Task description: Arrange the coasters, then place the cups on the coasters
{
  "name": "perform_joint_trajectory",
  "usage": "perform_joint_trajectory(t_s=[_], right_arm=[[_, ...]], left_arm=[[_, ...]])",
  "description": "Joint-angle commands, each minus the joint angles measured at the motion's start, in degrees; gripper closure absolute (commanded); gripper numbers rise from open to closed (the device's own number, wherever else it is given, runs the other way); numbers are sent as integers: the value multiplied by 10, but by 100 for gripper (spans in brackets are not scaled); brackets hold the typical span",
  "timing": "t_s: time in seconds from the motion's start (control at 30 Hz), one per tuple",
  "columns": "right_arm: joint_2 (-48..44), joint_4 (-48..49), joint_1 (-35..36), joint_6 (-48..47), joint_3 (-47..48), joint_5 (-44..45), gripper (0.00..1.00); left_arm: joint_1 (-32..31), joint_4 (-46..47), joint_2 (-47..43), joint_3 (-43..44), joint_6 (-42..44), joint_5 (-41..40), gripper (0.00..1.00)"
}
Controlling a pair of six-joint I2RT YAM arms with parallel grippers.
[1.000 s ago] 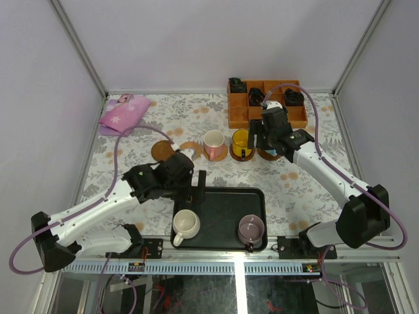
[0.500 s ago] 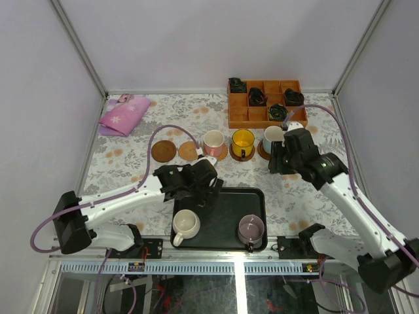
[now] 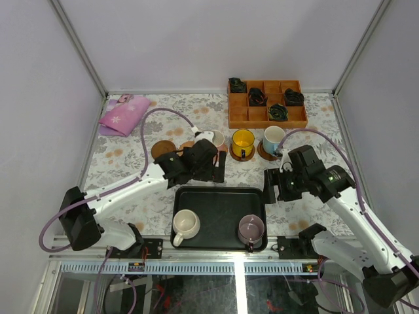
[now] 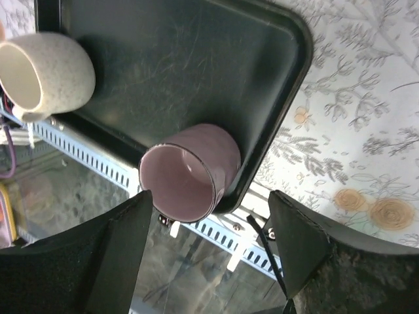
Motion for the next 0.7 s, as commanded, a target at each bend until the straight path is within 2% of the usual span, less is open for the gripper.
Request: perform_joint_trajectory(t_s=[0.0, 0.13, 0.33, 0.67], right_arm=[[-14, -18, 12, -11, -17, -71, 20], [-11, 5, 66, 27, -45, -54, 21], [44, 43, 229, 112, -56, 55, 24], [117, 53, 250, 121, -37, 161, 36]], left_arm=[[30, 57, -26, -6, -36, -27, 0], [39, 38, -30, -6, -32, -41, 0], [51, 35, -77, -46, -48, -56, 0], [76, 37, -147, -89, -53, -70, 0]])
